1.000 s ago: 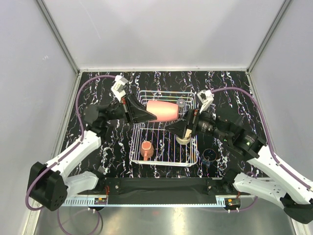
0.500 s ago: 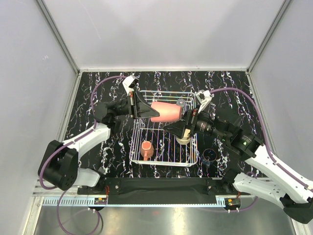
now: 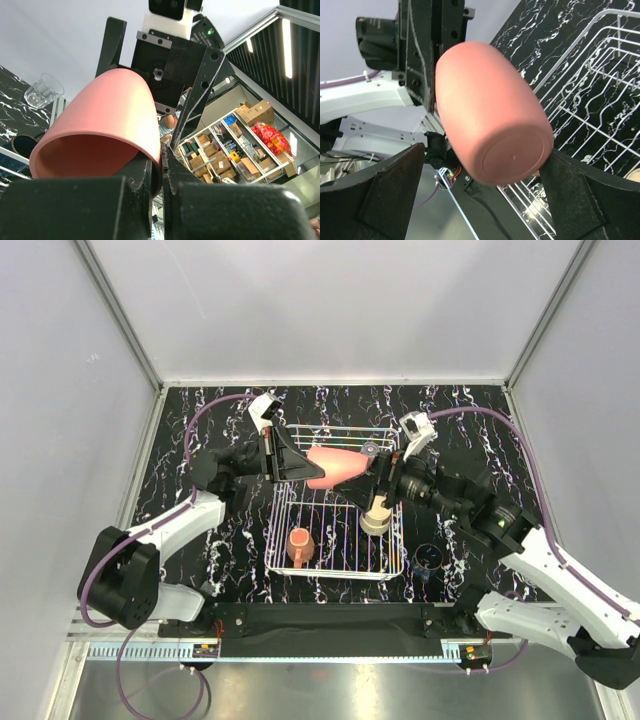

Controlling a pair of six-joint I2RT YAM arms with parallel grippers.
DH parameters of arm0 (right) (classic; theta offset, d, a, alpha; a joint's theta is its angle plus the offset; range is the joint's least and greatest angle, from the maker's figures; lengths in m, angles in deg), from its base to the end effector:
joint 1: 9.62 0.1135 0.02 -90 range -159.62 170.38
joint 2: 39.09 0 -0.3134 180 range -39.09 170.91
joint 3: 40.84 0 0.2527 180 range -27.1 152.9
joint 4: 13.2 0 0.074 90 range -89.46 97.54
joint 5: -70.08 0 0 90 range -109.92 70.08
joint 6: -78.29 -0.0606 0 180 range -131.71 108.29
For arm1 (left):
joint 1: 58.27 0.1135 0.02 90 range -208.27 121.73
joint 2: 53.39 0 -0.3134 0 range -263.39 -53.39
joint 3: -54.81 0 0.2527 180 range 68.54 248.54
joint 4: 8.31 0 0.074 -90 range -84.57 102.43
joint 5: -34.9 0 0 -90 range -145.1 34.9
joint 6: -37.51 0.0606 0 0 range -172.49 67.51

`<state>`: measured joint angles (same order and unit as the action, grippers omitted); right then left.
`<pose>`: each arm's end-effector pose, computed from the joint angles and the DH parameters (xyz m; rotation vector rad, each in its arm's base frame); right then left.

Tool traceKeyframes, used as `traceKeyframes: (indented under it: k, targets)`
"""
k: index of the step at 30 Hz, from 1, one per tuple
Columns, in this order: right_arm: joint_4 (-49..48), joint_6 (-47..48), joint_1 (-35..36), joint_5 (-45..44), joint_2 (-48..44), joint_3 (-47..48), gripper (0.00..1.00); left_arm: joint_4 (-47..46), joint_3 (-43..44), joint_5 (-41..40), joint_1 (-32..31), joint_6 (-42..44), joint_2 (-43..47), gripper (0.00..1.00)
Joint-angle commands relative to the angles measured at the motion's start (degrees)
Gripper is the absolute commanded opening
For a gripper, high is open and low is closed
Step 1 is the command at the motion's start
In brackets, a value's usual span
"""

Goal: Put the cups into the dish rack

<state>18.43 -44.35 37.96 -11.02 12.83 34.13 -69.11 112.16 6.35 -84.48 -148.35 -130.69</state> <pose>0.1223 0.1478 0.4392 -0.3654 1.8287 1.1422 0.2156 -0.1655 0.4004 0.4975 1.5683 -2.2083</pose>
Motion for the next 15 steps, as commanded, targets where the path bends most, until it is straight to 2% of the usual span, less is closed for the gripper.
traceKeyframes:
  k: [1, 7, 15]
  targets:
    - [-1.5, 2.5, -0.4, -0.9, 3.2, 6.4, 1.00, -20.8, 1.4, 2.0, -0.3, 0.1, 1.1, 0.00]
    - [-2.1, 1.8, -1.2, 1.0, 6.3, 8.7, 1.00, -20.9, 1.4, 2.1, -0.3, -0.1, 0.7, 0.00]
    - [-5.4, 0.6, -3.2, 7.2, 3.8, 5.7, 0.97, -20.8, 1.5, 2.1, -0.3, -0.2, 0.5, 0.00]
